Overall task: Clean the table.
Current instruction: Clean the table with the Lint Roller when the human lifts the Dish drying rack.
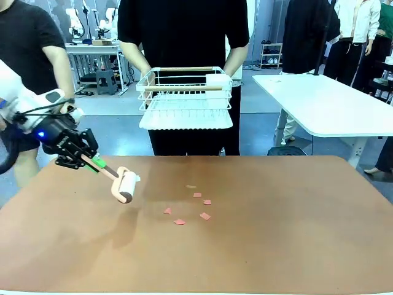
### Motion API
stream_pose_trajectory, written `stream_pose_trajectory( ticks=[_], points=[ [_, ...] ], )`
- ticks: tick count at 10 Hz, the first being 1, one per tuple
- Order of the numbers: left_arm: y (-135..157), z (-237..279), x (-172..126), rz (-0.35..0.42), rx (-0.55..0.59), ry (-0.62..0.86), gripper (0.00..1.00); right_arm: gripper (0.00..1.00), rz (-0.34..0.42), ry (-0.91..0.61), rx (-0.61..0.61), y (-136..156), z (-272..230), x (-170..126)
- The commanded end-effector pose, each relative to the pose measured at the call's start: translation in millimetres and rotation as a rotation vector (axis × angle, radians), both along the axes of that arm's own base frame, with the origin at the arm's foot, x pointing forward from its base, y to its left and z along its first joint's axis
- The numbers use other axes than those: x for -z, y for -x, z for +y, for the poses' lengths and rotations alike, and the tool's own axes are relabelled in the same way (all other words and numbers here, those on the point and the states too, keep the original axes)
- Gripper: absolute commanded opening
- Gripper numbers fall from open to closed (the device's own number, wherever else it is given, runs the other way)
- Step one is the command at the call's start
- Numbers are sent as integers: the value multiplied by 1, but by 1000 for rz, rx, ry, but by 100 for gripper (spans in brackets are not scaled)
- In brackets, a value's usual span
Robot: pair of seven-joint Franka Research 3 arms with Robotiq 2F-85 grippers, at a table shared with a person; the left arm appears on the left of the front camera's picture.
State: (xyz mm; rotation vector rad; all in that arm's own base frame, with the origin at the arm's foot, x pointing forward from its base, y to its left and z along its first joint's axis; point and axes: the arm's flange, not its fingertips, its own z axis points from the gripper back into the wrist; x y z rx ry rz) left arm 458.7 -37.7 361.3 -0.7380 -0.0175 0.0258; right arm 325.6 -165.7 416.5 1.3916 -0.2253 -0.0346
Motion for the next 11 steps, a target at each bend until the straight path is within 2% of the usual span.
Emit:
stream_pose_trajectory(
  ticks=[1,4,6,8,10,11],
  points=[
    [-19,-15,14,-21,0,16,21,100,-5,-2,1,1,0,-2],
    [-28,-41,28,-13,45,50,21,100,-5,-2,1,1,0,-2],
    [-34,-48,37,-70,-9,54,21,100,-5,-2,1,1,0,-2],
    [-34,-51,53,-40,-3,54,21,100,-5,-2,1,1,0,-2],
    [-33,-48,57,-67,-2,94,21,100,-5,-2,1,1,0,-2],
    [-32,-47,48,-13,-2,43,21,100,-5,-2,1,1,0,-2]
  ],
)
